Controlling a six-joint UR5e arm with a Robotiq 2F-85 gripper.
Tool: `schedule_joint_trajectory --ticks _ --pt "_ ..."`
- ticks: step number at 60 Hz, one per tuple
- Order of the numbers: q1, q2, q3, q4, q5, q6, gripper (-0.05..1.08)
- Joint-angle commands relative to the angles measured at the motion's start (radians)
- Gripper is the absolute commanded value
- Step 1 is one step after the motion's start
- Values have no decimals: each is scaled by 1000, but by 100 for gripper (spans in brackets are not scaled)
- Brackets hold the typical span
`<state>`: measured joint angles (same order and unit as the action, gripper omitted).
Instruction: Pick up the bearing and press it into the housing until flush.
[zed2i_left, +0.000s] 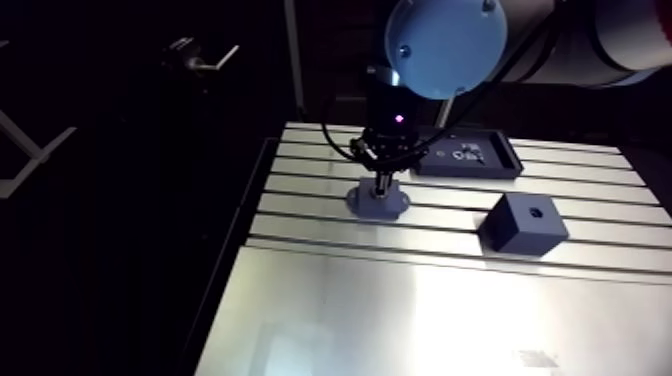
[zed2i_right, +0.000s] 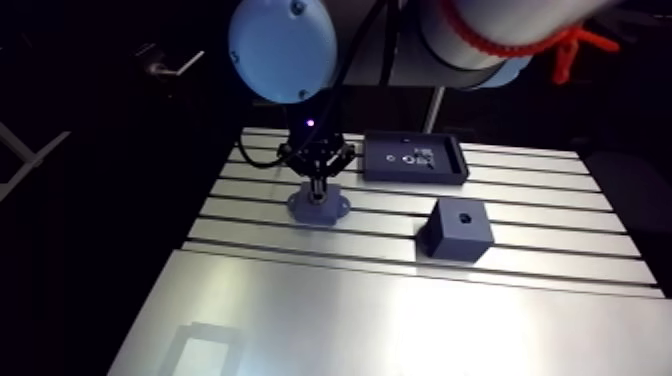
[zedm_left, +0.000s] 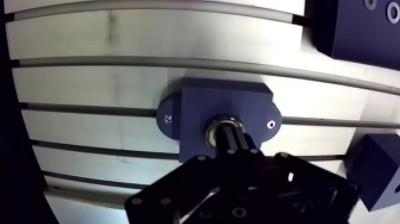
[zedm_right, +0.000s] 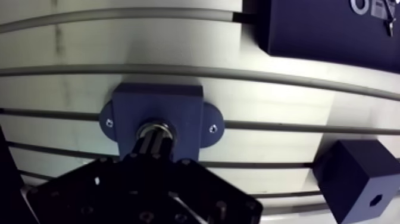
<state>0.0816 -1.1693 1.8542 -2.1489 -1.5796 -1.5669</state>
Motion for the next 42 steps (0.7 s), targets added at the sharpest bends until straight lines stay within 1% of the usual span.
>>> schedule_joint_trajectory --ticks 1,42 --pt "3 0 1 0 2 0 108" --pt "3 4 4 -1 3 -5 108"
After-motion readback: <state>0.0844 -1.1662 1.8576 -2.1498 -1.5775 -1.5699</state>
